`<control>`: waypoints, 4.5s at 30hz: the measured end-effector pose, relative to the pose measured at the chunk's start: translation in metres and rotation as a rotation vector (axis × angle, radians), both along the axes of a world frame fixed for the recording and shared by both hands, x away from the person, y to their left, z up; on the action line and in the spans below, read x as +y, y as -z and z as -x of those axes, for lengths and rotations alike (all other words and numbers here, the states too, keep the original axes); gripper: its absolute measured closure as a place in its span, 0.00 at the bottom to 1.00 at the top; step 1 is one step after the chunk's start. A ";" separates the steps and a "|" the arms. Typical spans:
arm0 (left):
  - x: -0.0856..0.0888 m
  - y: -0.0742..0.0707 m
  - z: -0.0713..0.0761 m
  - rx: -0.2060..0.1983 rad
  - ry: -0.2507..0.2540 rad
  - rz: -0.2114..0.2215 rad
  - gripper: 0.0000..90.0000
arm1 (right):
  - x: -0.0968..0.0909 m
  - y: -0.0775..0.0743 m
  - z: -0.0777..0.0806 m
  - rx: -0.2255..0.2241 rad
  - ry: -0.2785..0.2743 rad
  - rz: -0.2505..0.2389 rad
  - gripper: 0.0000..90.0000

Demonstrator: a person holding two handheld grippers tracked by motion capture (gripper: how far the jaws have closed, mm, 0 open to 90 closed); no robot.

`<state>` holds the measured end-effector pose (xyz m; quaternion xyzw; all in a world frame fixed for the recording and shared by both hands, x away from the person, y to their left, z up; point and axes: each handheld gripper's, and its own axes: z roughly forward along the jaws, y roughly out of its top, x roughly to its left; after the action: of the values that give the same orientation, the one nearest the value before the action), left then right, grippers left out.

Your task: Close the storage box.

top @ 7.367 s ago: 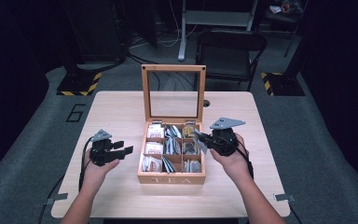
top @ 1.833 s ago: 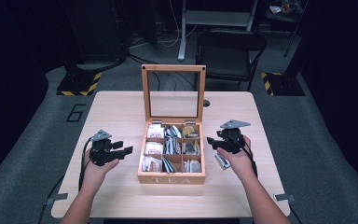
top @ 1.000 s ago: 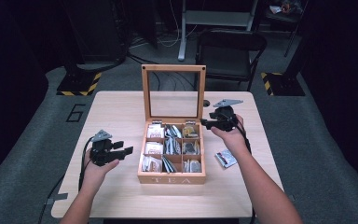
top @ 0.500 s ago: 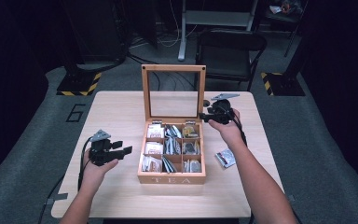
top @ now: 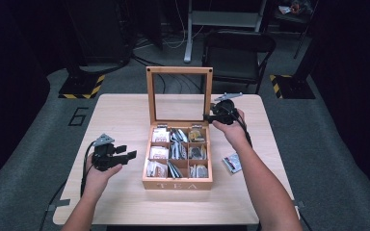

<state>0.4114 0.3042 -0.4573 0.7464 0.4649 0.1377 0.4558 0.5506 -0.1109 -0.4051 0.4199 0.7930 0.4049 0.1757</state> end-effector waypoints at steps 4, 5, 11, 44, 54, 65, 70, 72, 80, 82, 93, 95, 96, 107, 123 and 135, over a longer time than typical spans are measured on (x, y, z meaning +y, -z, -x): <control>0.002 -0.001 0.000 -0.001 0.001 0.003 0.46 | 0.001 0.001 -0.005 -0.008 0.003 0.015 0.53; 0.002 -0.001 0.000 0.000 0.002 0.002 0.46 | 0.001 0.002 -0.007 -0.010 0.002 0.020 0.53; 0.004 -0.001 0.000 -0.001 -0.001 0.009 0.46 | 0.004 0.006 -0.016 0.009 0.021 0.007 0.52; -0.004 -0.019 -0.010 -0.003 0.032 0.042 0.47 | 0.002 -0.001 -0.008 -0.018 -0.057 0.005 0.73; -0.019 -0.062 -0.039 -0.051 0.047 0.053 0.50 | 0.002 0.001 0.010 -0.089 -0.088 0.040 0.72; -0.040 -0.105 -0.060 -0.096 0.089 0.018 0.51 | 0.003 0.003 0.022 -0.133 -0.119 0.065 0.71; -0.049 -0.117 -0.064 -0.120 0.097 -0.030 0.53 | 0.003 0.004 0.024 -0.142 -0.117 0.067 0.71; -0.050 -0.120 -0.066 -0.128 0.096 -0.037 0.55 | 0.003 0.004 0.025 -0.144 -0.114 0.067 0.71; -0.053 -0.132 -0.071 -0.164 0.090 -0.041 0.60 | 0.002 0.006 0.026 -0.162 -0.121 0.060 0.70; -0.053 -0.134 -0.071 -0.160 0.094 -0.025 0.64 | 0.003 0.006 0.028 -0.154 -0.110 0.054 0.70; -0.054 -0.131 -0.060 -0.163 0.100 -0.051 0.65 | -0.005 0.002 0.038 -0.122 -0.120 0.016 0.56; -0.053 -0.129 -0.056 -0.166 0.104 -0.049 0.65 | -0.008 -0.001 0.044 -0.114 -0.114 -0.003 0.54; -0.053 -0.128 -0.054 -0.165 0.105 -0.048 0.65 | -0.009 -0.002 0.047 -0.114 -0.115 -0.010 0.54; -0.053 -0.117 -0.033 -0.160 0.121 -0.064 0.64 | -0.015 -0.022 0.083 -0.112 -0.139 -0.049 0.53; -0.049 -0.098 -0.010 -0.143 0.139 -0.064 0.64 | -0.015 -0.035 0.123 -0.153 -0.176 -0.042 0.53; -0.048 -0.087 0.001 -0.132 0.146 -0.066 0.64 | -0.015 -0.042 0.136 -0.167 -0.203 -0.054 0.55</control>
<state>0.4107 0.2564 -0.3703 0.7823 0.3733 0.1680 0.4695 0.4147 -0.1263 -0.3635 0.3069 0.8028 0.4753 0.1881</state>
